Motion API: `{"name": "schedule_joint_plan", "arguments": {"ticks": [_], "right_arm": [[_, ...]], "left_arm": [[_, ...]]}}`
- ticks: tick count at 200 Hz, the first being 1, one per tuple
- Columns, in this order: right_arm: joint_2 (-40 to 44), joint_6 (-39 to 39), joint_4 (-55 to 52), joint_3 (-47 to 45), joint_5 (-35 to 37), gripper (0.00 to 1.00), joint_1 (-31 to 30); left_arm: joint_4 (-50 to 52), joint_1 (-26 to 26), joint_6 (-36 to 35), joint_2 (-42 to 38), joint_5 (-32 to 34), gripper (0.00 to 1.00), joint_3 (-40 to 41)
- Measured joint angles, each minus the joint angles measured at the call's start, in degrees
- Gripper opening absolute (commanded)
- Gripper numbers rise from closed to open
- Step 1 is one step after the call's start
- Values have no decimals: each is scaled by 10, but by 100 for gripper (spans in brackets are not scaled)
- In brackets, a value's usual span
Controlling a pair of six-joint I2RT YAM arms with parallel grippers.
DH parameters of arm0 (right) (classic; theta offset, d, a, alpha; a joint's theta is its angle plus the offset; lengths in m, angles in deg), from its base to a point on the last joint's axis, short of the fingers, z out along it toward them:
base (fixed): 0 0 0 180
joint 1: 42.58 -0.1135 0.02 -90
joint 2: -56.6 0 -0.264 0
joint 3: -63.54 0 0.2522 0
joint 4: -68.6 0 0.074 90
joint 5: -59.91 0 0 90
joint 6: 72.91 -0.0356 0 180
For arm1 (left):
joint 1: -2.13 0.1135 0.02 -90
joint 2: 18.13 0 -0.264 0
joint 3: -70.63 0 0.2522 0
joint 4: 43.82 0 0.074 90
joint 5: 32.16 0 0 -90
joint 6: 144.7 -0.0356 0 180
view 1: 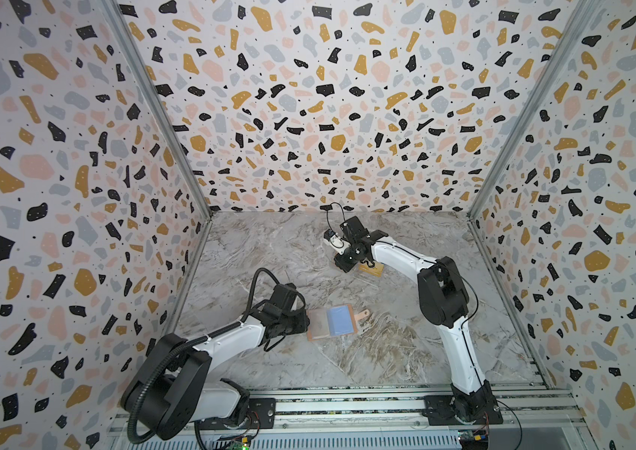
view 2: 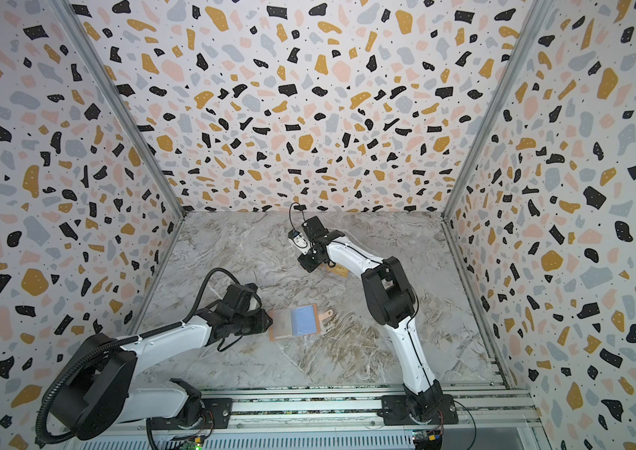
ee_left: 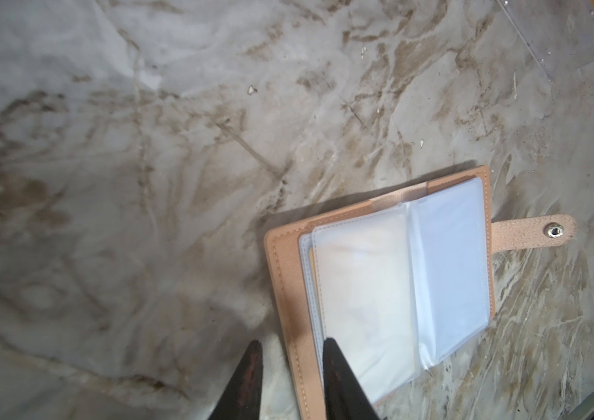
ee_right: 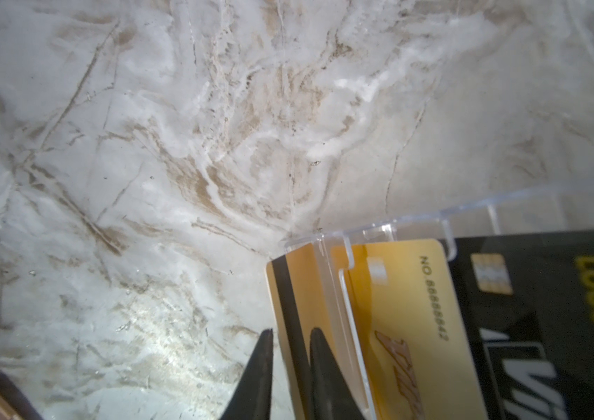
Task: Insert credit cards into a card holder
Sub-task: Pick up the credit card from the storage box.
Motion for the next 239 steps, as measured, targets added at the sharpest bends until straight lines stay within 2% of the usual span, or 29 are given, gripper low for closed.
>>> {"name": "schedule_joint_plan", "arguments": {"ticks": [20, 60, 144, 215, 239], "right_arm": [[0, 1, 0, 0, 9, 29, 0], [0, 5, 0, 0, 25, 30, 0], [0, 30, -8, 0, 55, 18, -10], [-9, 43, -14, 6, 61, 18, -14], [-10, 48, -14, 7, 66, 15, -14]], "left_arm": [[0, 0, 3, -4, 0, 31, 7], [1, 0, 7, -6, 0, 31, 10], [0, 0, 8, -10, 0, 31, 10], [1, 0, 8, -9, 0, 31, 10], [2, 0, 8, -9, 1, 31, 10]]}}
